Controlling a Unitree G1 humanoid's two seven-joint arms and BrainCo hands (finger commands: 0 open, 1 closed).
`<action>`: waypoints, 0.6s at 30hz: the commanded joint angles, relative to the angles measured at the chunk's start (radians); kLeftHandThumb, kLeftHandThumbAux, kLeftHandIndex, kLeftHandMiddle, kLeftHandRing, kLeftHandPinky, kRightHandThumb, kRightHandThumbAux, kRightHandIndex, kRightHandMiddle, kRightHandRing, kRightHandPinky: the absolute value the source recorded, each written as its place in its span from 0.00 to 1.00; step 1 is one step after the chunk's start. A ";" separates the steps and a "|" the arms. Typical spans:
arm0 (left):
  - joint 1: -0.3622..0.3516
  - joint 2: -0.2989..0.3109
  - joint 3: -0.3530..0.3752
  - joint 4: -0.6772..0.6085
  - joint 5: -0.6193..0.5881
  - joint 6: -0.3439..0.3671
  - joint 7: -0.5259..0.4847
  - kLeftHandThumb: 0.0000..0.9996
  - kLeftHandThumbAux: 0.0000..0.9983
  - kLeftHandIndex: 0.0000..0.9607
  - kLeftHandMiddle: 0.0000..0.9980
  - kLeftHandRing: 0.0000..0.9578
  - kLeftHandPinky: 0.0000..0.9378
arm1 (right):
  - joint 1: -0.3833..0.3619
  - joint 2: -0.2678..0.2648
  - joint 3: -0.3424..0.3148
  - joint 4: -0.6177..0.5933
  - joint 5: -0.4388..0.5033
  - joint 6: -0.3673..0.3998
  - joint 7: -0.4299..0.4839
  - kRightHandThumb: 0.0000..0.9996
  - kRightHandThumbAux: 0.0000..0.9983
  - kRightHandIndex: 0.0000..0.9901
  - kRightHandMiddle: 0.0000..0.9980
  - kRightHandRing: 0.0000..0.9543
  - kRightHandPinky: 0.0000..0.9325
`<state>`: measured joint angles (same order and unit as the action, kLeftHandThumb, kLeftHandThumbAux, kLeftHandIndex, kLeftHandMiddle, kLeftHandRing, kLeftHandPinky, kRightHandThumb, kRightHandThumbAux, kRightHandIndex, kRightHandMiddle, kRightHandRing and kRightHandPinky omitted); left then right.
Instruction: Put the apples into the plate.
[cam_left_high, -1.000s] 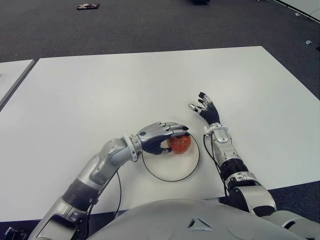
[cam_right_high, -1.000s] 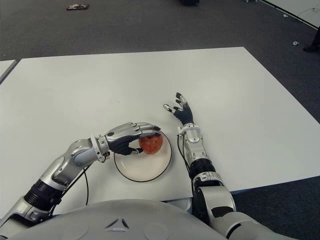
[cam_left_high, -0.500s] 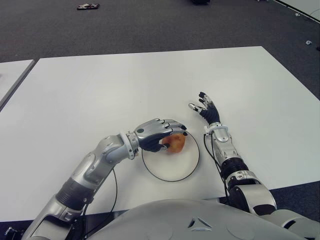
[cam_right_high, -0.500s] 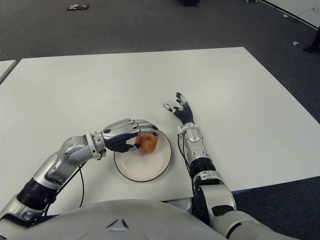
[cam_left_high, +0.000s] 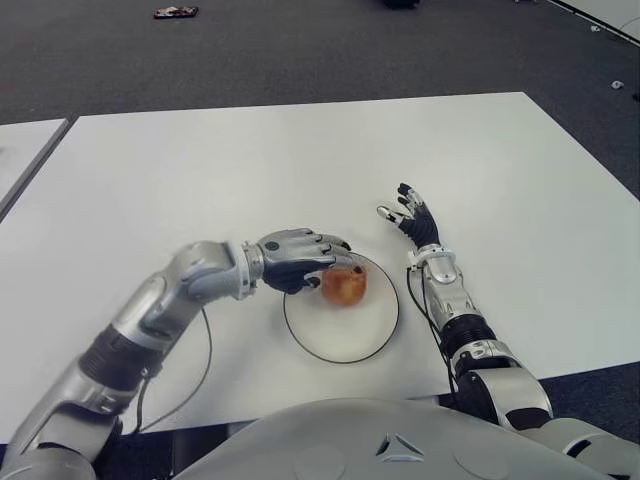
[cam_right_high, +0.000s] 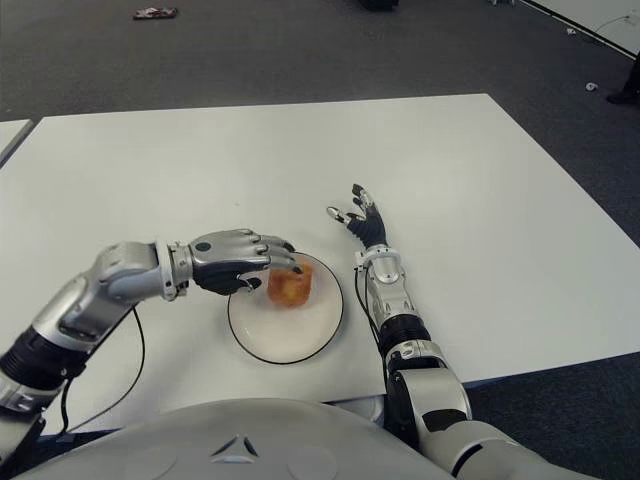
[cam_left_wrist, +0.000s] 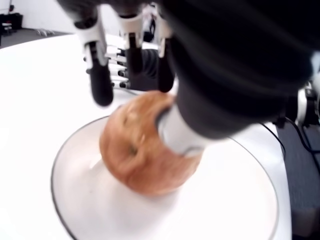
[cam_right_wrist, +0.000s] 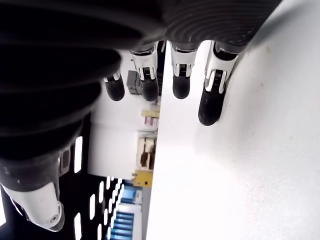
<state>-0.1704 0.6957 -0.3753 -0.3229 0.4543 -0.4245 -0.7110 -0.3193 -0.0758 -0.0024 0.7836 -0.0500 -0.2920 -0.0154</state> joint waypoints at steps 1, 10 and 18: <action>-0.026 0.020 -0.003 -0.010 -0.036 0.016 -0.061 0.34 0.13 0.00 0.00 0.00 0.00 | 0.028 0.014 0.013 0.022 -0.012 0.048 0.005 0.14 0.68 0.02 0.05 0.06 0.08; -0.058 0.033 0.009 -0.003 -0.096 0.023 -0.108 0.36 0.12 0.00 0.00 0.00 0.00 | 0.027 0.015 0.017 0.022 -0.015 0.046 0.003 0.14 0.68 0.01 0.05 0.06 0.08; -0.110 0.050 0.052 -0.006 -0.228 0.104 -0.174 0.42 0.11 0.00 0.00 0.00 0.00 | 0.025 0.013 0.020 0.025 -0.018 0.041 0.005 0.14 0.68 0.02 0.06 0.07 0.11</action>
<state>-0.2679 0.7332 -0.3405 -0.3330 0.2534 -0.3509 -0.8555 -0.3181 -0.0741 0.0023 0.7804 -0.0527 -0.2902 -0.0191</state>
